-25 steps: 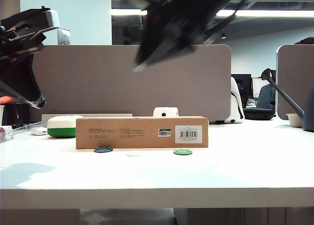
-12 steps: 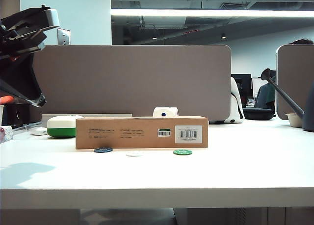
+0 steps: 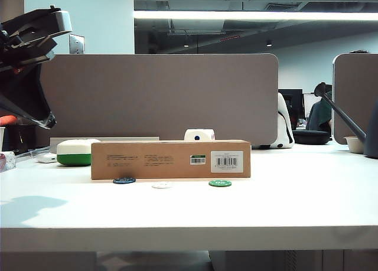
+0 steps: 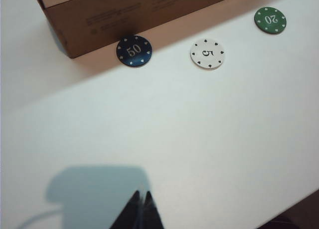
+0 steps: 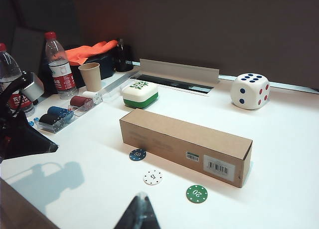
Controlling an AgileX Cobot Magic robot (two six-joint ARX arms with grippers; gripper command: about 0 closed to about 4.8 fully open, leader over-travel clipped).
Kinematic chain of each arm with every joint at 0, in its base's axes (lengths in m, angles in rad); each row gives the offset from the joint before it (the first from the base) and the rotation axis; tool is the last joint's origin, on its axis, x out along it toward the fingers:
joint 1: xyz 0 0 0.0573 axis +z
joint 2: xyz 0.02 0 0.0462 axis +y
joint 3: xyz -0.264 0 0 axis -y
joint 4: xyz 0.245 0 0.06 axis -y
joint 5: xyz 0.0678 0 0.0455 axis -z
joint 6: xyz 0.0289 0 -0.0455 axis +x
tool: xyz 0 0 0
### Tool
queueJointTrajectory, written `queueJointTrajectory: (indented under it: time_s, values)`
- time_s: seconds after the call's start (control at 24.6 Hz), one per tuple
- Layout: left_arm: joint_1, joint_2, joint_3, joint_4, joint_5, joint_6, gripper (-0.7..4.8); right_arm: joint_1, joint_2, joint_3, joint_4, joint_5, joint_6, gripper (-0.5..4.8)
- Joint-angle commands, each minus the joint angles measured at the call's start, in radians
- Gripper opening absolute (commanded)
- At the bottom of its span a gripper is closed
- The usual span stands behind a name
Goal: Push the chip with the highest value in the row forward next to the rectangular box.
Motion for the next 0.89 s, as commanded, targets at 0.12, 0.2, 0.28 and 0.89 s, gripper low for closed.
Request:
queueJointTrajectory:
  time_s: [0.12,0.2,0.28,0.89]
  values:
    - [-0.001,-0.002,0.002,0.010,0.000,0.000,-0.05,0.000,0.000,0.004,0.015,-0.002,0.000,-0.05]
    - [-0.001,-0.002,0.002,0.010,0.000,0.000,-0.05,0.000,0.000,0.004,0.016,-0.002,0.000,-0.05]
    - [-0.001,-0.002,0.002,0.010,0.000,0.000,-0.05,0.000,0.000,0.004,0.016,-0.002,0.000,-0.05]
    - [0.136,-0.763,-0.214,0.079,0.030,0.230,-0.05,0.000,0.000,0.004,0.014,-0.002,0.000,-0.05]
